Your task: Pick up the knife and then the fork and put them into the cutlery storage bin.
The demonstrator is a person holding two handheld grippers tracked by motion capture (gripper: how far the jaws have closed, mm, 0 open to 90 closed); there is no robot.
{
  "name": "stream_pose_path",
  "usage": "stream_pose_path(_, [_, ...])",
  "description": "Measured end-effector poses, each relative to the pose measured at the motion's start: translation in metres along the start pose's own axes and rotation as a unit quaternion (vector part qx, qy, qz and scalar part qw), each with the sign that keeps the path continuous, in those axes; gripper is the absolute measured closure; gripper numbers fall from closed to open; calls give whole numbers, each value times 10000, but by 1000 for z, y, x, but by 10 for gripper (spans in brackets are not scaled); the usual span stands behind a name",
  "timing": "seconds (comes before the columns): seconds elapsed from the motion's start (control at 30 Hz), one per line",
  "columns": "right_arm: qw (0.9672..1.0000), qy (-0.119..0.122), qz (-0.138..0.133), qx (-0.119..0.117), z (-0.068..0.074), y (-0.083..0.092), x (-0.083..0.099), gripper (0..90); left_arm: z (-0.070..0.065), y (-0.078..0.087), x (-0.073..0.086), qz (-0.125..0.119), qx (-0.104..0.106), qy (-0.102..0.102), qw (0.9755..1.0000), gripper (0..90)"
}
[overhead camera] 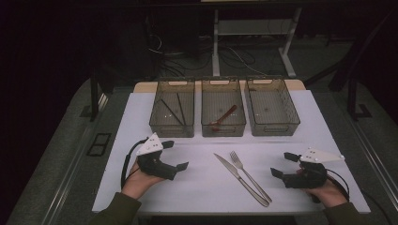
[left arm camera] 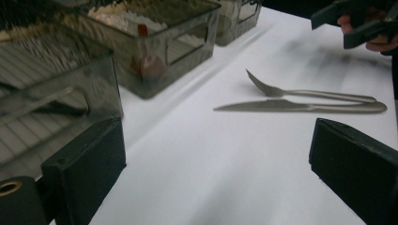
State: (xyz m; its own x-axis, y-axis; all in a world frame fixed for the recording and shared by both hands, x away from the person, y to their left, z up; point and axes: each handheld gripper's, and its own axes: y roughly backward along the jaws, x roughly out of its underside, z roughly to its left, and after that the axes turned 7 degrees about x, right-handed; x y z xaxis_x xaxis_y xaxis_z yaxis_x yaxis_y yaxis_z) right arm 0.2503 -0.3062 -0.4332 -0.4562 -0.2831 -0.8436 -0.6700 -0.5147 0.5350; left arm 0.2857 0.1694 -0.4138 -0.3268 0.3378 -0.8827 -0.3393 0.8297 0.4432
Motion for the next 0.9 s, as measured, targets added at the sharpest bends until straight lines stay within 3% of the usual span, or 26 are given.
stream_pose_path(0.2, [9999,-82,129,48,0,1,-3,162,-6,4,13,102,15,72,9999,0])
stream_pose_path(0.3, [9996,-127,245,-36,0,4,-6,121,-7,1,15,196,40,52,9998,0])
stream_pose_path(0.43, [9988,-55,432,-219,5,4,-10,151,-9,-4,14,258,69,6,9996,0])
stream_pose_path(0.47, [9986,-2,478,-213,7,3,-11,179,-9,-4,14,296,86,-5,9995,0])
stream_pose_path(0.63, [9959,223,656,-584,21,-2,-15,504,-9,-7,15,354,99,-25,9993,0])
stream_pose_path(0.73, [9936,363,826,-679,31,-9,-15,670,-8,-8,16,407,143,-41,9991,0])
stream_pose_path(0.9, [9885,612,1042,-911,48,-17,-16,868,-9,-11,17,457,166,-29,9988,0])
